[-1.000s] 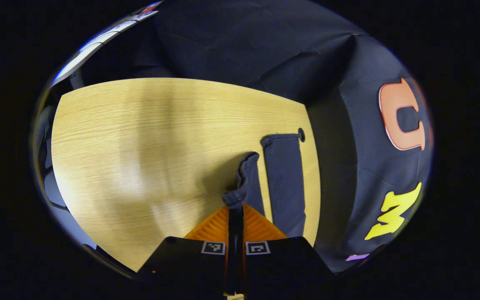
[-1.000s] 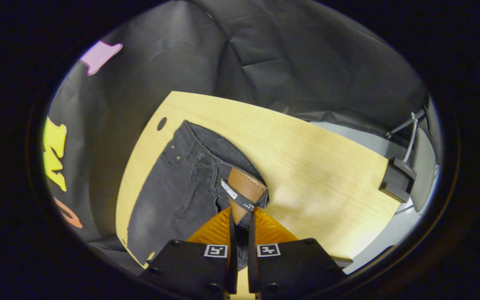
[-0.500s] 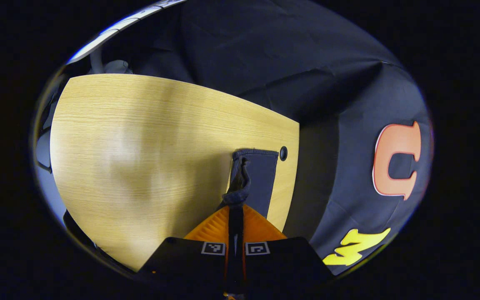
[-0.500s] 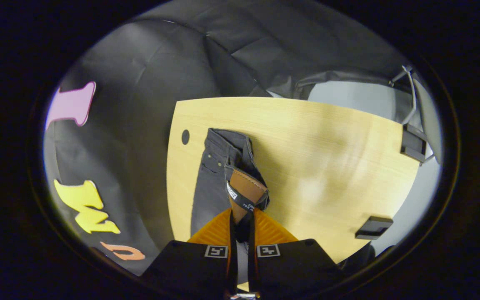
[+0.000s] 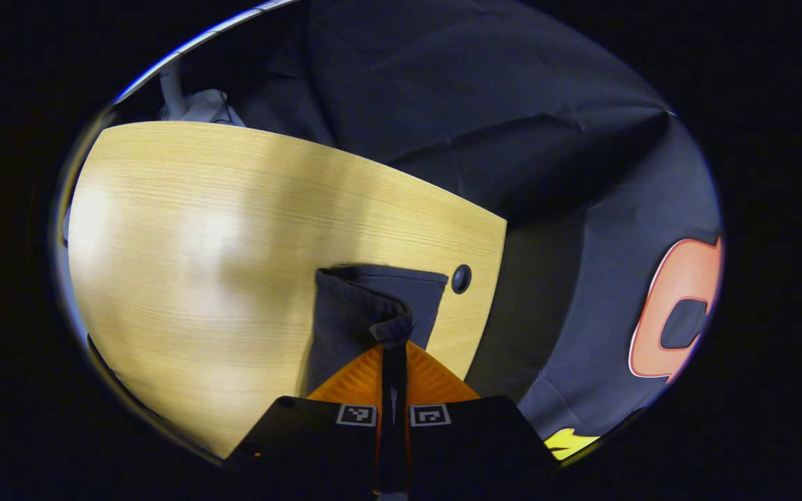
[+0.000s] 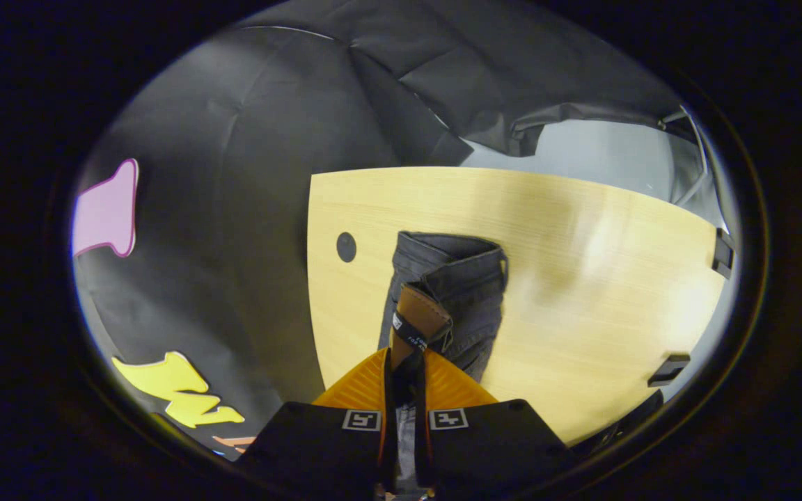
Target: Grasp the waist and the cuffs of the jeans and fold them to make the two legs overlap; first hold the waist and fold one-third of the jeans toward the cuffs, then hold the cuffs and fold the remaining one-third in the same direction to finish folding.
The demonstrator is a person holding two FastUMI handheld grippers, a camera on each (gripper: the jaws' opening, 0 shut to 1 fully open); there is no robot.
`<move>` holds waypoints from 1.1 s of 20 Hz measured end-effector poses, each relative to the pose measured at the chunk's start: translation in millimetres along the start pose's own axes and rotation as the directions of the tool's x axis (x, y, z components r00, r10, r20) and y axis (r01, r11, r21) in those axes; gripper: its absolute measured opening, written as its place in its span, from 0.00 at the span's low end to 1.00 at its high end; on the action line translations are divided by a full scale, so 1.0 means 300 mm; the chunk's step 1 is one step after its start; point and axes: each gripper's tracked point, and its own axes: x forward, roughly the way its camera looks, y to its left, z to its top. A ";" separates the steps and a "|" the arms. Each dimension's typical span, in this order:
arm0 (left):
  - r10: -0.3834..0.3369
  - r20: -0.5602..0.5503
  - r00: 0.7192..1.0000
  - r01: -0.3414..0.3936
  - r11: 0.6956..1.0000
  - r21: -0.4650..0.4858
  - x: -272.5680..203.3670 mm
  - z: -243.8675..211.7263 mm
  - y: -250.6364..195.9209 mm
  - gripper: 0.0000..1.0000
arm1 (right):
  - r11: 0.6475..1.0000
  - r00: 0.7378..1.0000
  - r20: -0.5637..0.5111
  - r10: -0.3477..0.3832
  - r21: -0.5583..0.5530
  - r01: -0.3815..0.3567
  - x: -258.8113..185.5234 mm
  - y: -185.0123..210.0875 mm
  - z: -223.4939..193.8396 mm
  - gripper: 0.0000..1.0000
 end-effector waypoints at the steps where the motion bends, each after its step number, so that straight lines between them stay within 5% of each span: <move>1: -0.004 -0.009 1.000 0.004 1.000 0.010 0.045 -0.003 -0.030 0.04 | 1.000 1.000 0.000 0.002 0.011 -0.002 0.028 0.019 0.016 0.11; 9: 0.085 -0.049 0.995 -0.080 0.992 0.102 0.338 -0.019 -0.045 0.04 | 0.994 0.996 -0.057 0.068 0.093 -0.063 0.279 0.090 0.095 0.11; 13: 0.133 -0.066 0.989 -0.123 0.983 0.139 0.415 -0.027 -0.033 0.04 | 0.996 0.999 -0.046 0.027 0.090 -0.023 0.358 0.069 0.114 0.15; 17: 0.113 -0.124 0.986 -0.092 0.981 0.168 0.448 -0.037 -0.068 0.09 | 0.998 0.999 -0.042 0.019 0.056 -0.016 0.388 0.073 0.115 0.16; 19: 0.118 -0.138 0.983 -0.090 0.977 0.195 0.422 -0.044 -0.075 0.22 | 0.997 0.999 -0.028 0.027 0.074 -0.025 0.386 0.083 0.124 0.22; 21: 0.083 -0.141 0.987 -0.053 0.977 0.208 0.409 -0.057 -0.121 0.50 | 0.993 0.998 -0.011 0.066 0.102 -0.065 0.372 0.112 0.125 0.24; 22: 0.108 -0.133 0.985 -0.075 0.969 0.234 0.394 -0.056 -0.114 0.66 | 0.993 0.997 0.008 0.083 0.085 -0.083 0.363 0.119 0.135 0.39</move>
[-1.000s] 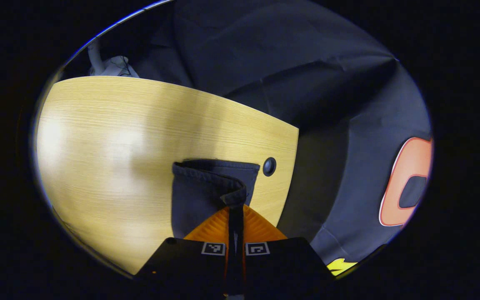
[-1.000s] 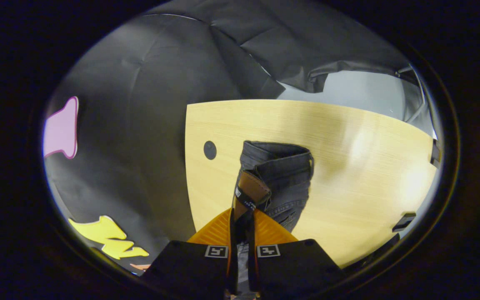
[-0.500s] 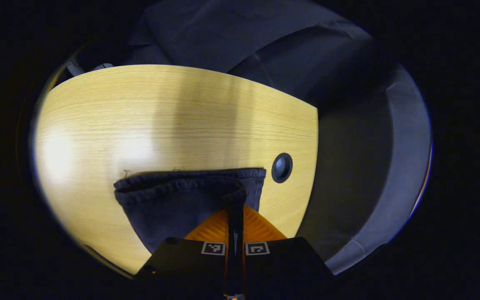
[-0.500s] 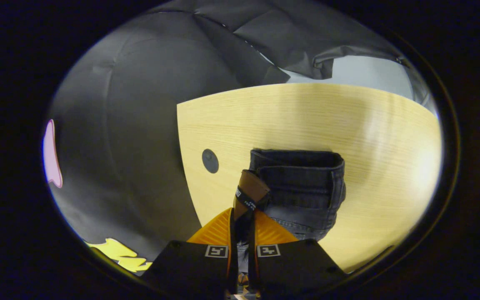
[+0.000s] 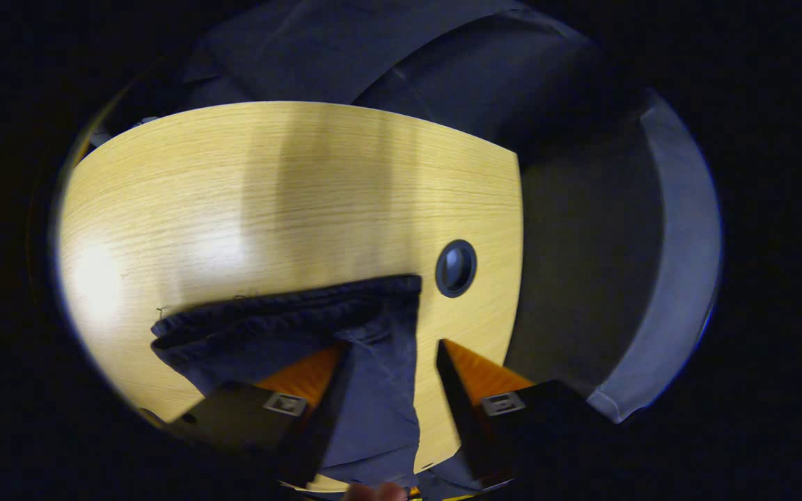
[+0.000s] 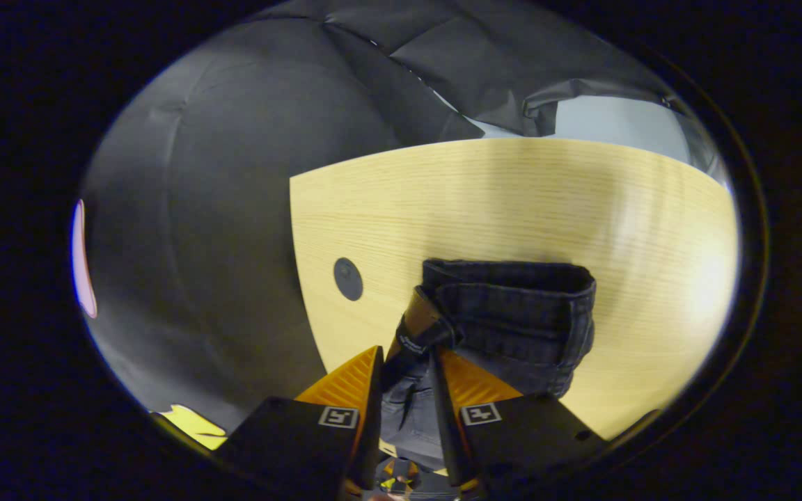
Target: Grasp the waist and the cuffs of the jeans and fold them to make the two legs overlap; first hold the waist and fold one-third of the jeans toward the cuffs, then hold the cuffs and fold the remaining one-third in the same direction to finish folding.
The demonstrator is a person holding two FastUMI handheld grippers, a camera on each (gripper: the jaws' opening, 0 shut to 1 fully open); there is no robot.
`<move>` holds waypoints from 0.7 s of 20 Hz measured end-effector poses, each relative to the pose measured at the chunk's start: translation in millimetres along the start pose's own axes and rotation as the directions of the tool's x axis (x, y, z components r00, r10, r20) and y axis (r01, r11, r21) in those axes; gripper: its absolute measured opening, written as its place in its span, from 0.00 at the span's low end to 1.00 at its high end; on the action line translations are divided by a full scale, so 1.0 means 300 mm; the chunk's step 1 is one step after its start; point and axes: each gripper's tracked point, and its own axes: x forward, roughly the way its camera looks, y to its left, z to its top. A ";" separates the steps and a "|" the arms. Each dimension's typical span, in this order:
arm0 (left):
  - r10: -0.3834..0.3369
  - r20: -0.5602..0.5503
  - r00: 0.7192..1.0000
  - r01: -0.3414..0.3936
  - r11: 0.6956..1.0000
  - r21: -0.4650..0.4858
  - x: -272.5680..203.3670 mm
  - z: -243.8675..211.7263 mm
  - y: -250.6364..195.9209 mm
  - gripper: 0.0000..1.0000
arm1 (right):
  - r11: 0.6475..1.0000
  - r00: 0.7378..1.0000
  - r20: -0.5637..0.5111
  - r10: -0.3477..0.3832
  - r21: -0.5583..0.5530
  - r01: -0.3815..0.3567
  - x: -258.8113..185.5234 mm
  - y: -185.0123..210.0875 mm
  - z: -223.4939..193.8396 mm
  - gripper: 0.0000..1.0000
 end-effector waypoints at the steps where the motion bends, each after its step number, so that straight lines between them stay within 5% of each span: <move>1: 0.048 -0.003 0.999 -0.048 0.999 0.017 -0.020 -0.006 0.021 0.82 | 1.000 1.000 0.012 0.009 -0.026 -0.008 -0.016 0.003 -0.004 0.50; 2: 0.048 -0.011 0.999 -0.048 0.999 0.014 -0.038 -0.019 0.020 0.98 | 0.998 1.000 0.026 0.012 -0.054 -0.011 -0.031 0.005 -0.004 0.48; 3: 0.027 -0.016 1.000 -0.027 1.000 0.000 -0.067 -0.027 0.004 0.98 | 0.997 0.999 0.040 0.009 -0.082 -0.006 -0.051 0.000 -0.010 0.64; 5: 0.020 -0.009 1.000 -0.020 1.000 -0.002 -0.102 -0.035 0.001 0.98 | 0.991 0.997 0.072 0.022 -0.131 -0.012 -0.092 0.006 -0.020 0.72; 6: 0.022 -0.006 1.000 -0.022 1.000 0.021 -0.142 -0.040 -0.006 0.98 | 0.987 0.996 0.089 0.031 -0.162 -0.017 -0.117 0.009 -0.025 0.92; 9: 0.010 0.035 0.999 -0.017 0.982 0.187 -0.290 -0.058 -0.046 0.98 | 0.951 0.989 0.140 0.053 -0.310 -0.007 -0.219 0.006 -0.066 0.82; 11: -0.034 0.086 0.996 0.004 0.942 0.335 -0.403 -0.071 -0.085 0.99 | 0.884 0.979 0.185 0.086 -0.467 0.010 -0.302 0.002 -0.112 0.90; 14: -0.170 0.150 0.974 0.061 0.833 0.550 -0.594 -0.156 -0.154 0.99 | 0.693 0.954 0.227 0.195 -0.720 0.030 -0.458 0.007 -0.230 0.90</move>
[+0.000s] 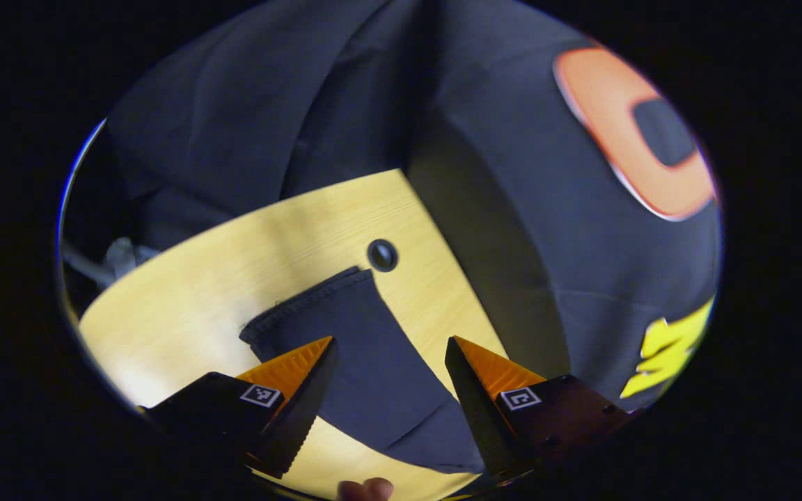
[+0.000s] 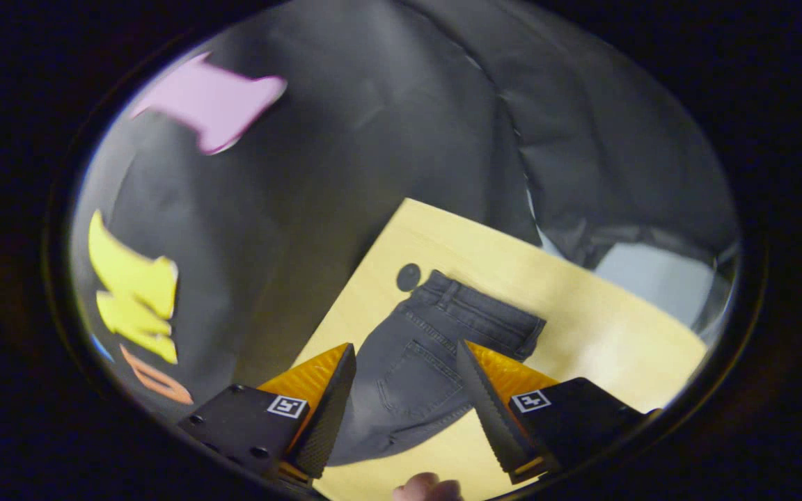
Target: Grasp the waist and the cuffs of the jeans and fold them to make the two legs overlap; first hold the waist and fold one-third of the jeans toward the cuffs, then hold the cuffs and fold the remaining one-third in the same direction to finish folding.
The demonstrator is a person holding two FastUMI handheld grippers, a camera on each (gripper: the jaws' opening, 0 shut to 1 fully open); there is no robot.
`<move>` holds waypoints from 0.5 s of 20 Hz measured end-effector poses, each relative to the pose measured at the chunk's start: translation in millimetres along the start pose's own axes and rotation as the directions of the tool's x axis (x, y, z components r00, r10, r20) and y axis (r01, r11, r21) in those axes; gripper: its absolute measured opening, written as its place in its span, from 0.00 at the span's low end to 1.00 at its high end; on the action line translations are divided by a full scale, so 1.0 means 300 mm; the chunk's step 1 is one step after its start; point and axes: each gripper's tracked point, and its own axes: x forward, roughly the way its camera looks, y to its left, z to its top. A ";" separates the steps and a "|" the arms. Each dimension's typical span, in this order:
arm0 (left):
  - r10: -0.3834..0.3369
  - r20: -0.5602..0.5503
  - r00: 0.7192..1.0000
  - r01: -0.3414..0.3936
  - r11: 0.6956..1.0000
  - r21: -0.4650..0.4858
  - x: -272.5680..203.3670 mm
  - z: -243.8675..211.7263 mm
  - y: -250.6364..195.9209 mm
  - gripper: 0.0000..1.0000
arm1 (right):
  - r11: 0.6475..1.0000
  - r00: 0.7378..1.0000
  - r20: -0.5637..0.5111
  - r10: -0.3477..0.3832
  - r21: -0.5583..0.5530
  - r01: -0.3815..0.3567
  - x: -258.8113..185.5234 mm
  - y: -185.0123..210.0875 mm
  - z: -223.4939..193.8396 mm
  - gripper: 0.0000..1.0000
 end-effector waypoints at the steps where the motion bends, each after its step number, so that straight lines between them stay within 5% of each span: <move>1: -0.026 0.042 0.999 0.022 0.997 0.075 -0.060 -0.007 -0.033 0.99 | 0.994 0.999 0.039 0.028 -0.104 -0.023 -0.062 0.037 -0.017 0.91; 3: -0.071 0.154 0.986 0.027 0.962 0.272 -0.191 -0.020 -0.104 0.98 | 0.950 0.989 0.100 0.106 -0.304 -0.071 -0.192 0.110 -0.072 0.91; 6: -0.171 0.276 0.946 0.016 0.873 0.487 -0.375 -0.123 -0.180 0.99 | 0.829 0.956 0.244 0.161 -0.559 0.003 -0.351 0.175 -0.129 0.83; 8: -0.237 0.325 0.916 0.002 0.811 0.585 -0.456 -0.249 -0.224 0.98 | 0.755 0.936 0.301 0.185 -0.652 0.061 -0.386 0.226 -0.166 0.84; 10: -0.298 0.338 0.893 0.014 0.768 0.641 -0.501 -0.367 -0.221 0.98 | 0.740 0.927 0.321 0.195 -0.668 0.076 -0.357 0.211 -0.215 0.96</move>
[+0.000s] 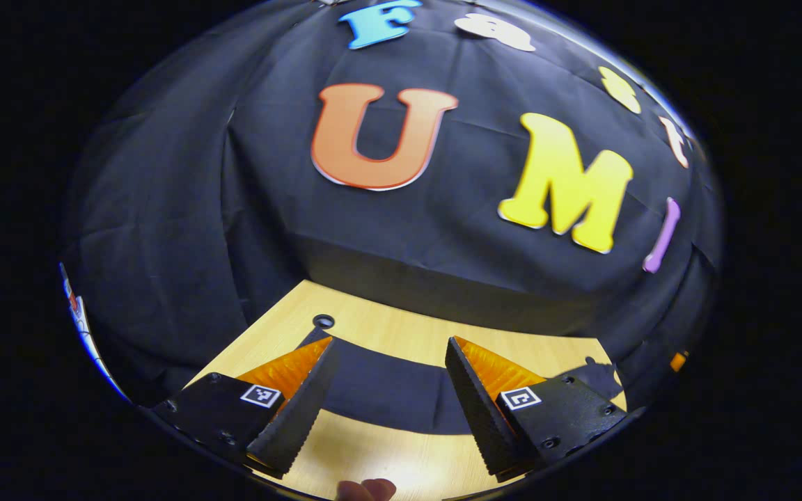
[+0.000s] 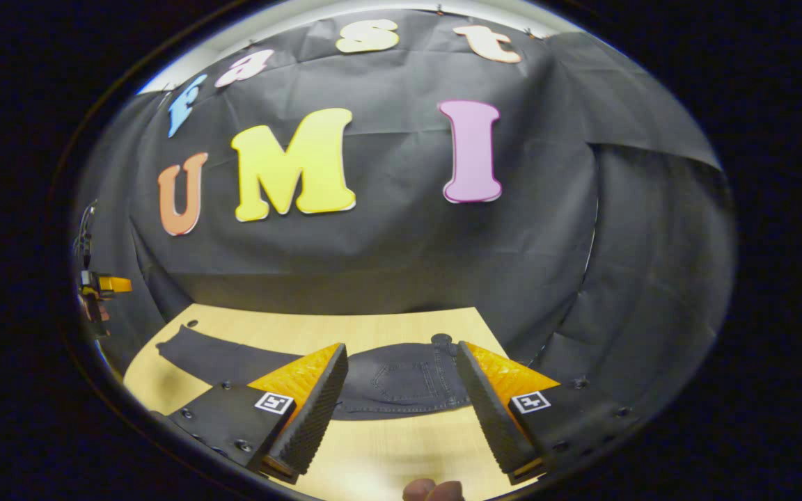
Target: Grasp the waist and the cuffs of the jeans and fold them to make the two legs overlap; first hold the waist and fold one-third of the jeans toward the cuffs, then hold the cuffs and fold the remaining one-third in the same direction to finish folding.
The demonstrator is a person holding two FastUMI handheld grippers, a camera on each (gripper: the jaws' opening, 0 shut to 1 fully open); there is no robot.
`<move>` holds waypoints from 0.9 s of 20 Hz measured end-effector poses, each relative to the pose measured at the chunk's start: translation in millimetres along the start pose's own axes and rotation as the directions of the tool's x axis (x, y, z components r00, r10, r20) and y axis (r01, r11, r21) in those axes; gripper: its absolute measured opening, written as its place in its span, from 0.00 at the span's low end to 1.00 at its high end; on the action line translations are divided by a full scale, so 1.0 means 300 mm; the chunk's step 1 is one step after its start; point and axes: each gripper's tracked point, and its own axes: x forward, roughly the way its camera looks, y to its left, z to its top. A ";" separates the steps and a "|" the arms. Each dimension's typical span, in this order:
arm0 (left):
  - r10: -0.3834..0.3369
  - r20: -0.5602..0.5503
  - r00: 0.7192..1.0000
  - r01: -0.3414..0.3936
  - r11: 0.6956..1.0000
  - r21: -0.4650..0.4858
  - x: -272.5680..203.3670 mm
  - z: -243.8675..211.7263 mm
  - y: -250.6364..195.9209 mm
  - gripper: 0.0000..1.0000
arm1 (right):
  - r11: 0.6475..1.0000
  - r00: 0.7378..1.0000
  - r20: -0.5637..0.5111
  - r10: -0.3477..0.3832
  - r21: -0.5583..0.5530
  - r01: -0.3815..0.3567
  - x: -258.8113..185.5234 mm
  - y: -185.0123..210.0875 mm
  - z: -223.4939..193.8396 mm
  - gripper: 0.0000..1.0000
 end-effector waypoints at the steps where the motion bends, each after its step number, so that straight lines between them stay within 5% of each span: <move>1: -0.014 0.026 1.000 0.014 1.000 0.019 -0.038 -0.023 -0.030 0.98 | 1.000 1.000 -0.007 -0.002 0.020 0.002 0.001 -0.012 -0.017 0.97; 6: -0.033 0.039 0.999 0.029 0.997 0.078 -0.152 -0.123 -0.123 0.98 | 0.985 0.994 -0.098 -0.038 0.164 0.054 0.144 -0.110 -0.127 0.96; 11: -0.005 -0.007 1.000 0.005 0.998 0.055 -0.181 -0.189 -0.162 0.98 | 0.911 0.975 -0.186 -0.119 0.372 0.181 0.263 -0.343 -0.273 0.99; 18: 0.088 -0.101 0.991 -0.086 0.996 0.023 -0.201 -0.245 -0.132 0.99 | 0.851 0.924 -0.322 -0.207 0.407 0.333 0.659 -0.537 -0.530 0.94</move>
